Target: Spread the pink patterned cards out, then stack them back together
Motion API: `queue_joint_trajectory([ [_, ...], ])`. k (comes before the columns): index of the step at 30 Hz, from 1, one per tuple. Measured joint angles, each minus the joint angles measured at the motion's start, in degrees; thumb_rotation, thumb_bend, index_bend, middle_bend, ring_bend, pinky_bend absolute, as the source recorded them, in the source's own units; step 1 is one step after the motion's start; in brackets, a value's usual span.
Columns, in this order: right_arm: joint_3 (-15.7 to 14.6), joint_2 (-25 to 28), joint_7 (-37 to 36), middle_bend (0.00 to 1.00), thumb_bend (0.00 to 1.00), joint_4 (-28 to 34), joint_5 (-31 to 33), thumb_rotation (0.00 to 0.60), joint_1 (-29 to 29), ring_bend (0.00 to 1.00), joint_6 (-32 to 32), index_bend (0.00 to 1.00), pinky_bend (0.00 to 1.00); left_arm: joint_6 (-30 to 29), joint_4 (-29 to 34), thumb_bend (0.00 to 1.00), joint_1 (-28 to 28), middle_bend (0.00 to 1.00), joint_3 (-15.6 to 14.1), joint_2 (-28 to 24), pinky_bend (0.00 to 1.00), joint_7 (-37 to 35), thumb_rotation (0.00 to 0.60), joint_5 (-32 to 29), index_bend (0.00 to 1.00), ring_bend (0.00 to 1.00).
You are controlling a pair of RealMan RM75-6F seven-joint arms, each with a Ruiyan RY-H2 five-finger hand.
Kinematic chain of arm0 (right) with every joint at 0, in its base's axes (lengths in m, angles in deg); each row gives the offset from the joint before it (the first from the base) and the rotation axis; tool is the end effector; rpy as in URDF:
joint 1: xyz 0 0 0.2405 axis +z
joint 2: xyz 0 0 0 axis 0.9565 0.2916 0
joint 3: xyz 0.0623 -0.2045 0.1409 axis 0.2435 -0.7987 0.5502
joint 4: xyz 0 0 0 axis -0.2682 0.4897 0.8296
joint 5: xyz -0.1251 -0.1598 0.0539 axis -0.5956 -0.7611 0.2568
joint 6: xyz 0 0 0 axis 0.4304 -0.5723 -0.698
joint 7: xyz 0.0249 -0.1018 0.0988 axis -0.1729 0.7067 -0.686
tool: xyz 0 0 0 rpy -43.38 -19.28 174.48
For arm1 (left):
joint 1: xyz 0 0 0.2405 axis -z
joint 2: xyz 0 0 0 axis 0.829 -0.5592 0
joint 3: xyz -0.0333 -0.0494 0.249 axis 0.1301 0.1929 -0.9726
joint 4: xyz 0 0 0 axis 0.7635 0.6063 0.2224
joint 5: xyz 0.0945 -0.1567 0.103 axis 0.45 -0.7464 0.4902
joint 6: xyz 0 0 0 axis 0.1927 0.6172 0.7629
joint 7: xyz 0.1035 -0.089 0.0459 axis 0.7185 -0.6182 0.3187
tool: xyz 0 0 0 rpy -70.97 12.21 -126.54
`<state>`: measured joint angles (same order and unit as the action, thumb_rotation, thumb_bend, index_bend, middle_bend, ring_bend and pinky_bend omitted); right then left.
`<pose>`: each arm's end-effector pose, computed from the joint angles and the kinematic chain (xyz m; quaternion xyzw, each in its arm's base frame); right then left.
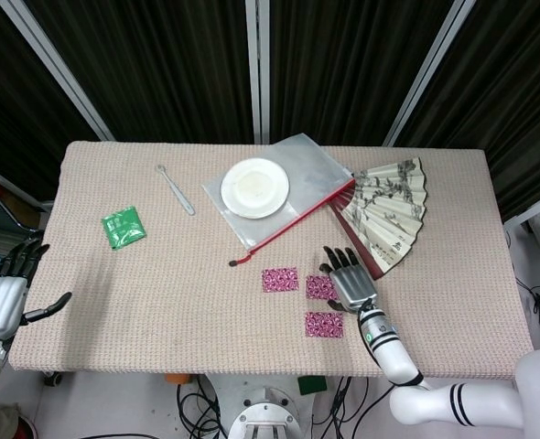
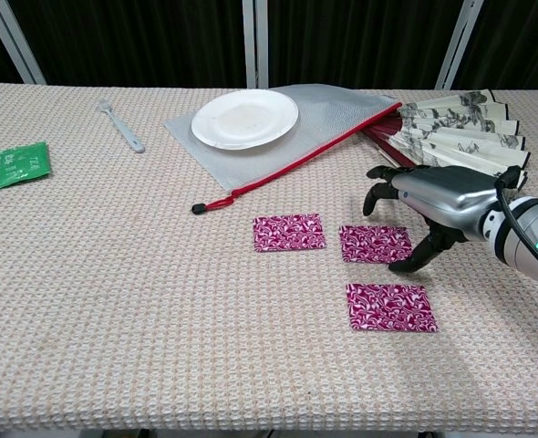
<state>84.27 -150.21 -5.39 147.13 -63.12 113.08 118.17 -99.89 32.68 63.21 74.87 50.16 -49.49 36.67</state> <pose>-0.1638 -0.2746 -0.0521 0.7587 -0.4027 0.2678 0.4364 -0.3310 0.1917 0.1595 -0.6141 -0.3943 -0.3417 0.5922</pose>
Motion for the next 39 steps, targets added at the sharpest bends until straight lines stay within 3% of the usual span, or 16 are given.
queue_joint_trajectory([
  [12,1.0,-0.6,1.2,0.00,0.50,-0.5,0.5,0.600,-0.4,0.00,-1.4,0.43,0.00,0.2,-0.2,0.10,0.1,0.05,0.0,0.1,0.17,-0.1,0.070,-0.1,0.07,0.03],
  [20,1.3,0.2,-0.4,0.00,0.58,0.1,-2.0,0.600,-1.4,0.00,-0.8,0.45,0.00,0.0,-0.2,0.10,-0.1,0.05,0.0,0.0,0.17,-0.2,0.067,0.0,0.07,0.03],
  [31,1.6,4.2,-2.2,0.00,0.61,5.6,-5.5,0.600,-2.8,0.00,-0.2,0.45,0.00,0.2,0.1,0.10,0.1,0.05,0.0,0.1,0.17,0.1,0.069,0.0,0.07,0.03],
  [39,-0.3,7.1,-1.2,0.00,0.61,12.5,-6.9,0.600,-3.6,0.00,-0.3,0.45,0.00,0.2,0.3,0.10,0.2,0.05,0.0,0.0,0.17,0.3,0.074,0.2,0.07,0.03],
])
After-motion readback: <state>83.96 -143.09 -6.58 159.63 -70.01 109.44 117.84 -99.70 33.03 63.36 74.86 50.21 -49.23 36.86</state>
